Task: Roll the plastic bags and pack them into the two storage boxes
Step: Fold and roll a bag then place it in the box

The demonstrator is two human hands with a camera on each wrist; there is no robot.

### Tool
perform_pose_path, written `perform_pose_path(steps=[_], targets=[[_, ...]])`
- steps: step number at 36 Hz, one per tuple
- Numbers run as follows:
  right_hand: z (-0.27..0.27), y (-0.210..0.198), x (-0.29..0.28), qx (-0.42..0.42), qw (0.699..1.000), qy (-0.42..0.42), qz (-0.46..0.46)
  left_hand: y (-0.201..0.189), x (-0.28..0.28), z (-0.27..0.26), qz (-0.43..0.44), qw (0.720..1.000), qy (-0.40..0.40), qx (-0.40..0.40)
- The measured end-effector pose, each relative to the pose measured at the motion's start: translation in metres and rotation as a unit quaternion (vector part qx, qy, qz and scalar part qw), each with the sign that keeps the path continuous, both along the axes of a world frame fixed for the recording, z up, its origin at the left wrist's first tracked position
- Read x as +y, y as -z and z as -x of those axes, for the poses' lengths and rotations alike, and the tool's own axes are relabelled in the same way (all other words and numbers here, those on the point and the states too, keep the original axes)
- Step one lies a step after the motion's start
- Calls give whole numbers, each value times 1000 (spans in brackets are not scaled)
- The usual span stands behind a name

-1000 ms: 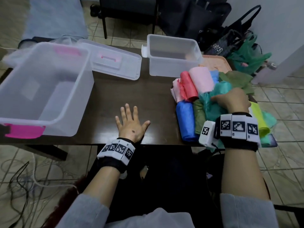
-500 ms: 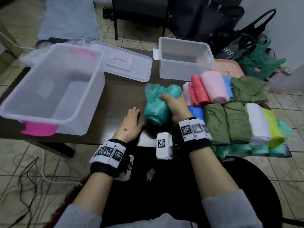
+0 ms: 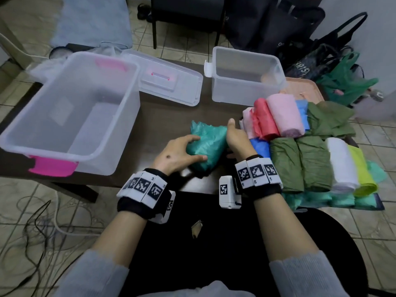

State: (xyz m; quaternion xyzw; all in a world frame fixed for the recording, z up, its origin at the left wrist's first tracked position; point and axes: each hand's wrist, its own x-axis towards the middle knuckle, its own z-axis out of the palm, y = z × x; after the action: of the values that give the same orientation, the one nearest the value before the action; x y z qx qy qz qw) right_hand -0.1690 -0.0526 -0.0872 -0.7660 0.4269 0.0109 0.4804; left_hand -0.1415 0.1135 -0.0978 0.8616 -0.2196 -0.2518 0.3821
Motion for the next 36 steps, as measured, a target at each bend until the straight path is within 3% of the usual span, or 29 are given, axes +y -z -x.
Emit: perform_pose_path(steps=[4,11,16,19,22,26,30,34,36], targets=[[7,-1,-9,0,999,17,-32,-1,7,-18,0,999,-26,-21],[15,3,-10,34,997,-36,-53,-3,12,-34,-14,991,-90,-98],[11,11,-13,20,998,-49,-23,-10,17,-19,85,991,13,-107],[10,10,-11,8,998,-41,-48,-8,18,-12,29,994,75,-80],[8,9,-8,-17,996,-32,-76,-3,12,-10,-65,982,130,-123],[5,6,-7,-73,993,-7,-91,-4,2,-13,-142,971,86,-171],[9,9,-3,-147,988,42,1,-6,-6,-18,-191,967,45,-160],[10,4,17,-124,976,-7,-177,-8,-12,-17,-192,974,-37,-114],[7,4,28,-105,974,-31,-198,-8,-14,-15,-177,978,-72,-78]])
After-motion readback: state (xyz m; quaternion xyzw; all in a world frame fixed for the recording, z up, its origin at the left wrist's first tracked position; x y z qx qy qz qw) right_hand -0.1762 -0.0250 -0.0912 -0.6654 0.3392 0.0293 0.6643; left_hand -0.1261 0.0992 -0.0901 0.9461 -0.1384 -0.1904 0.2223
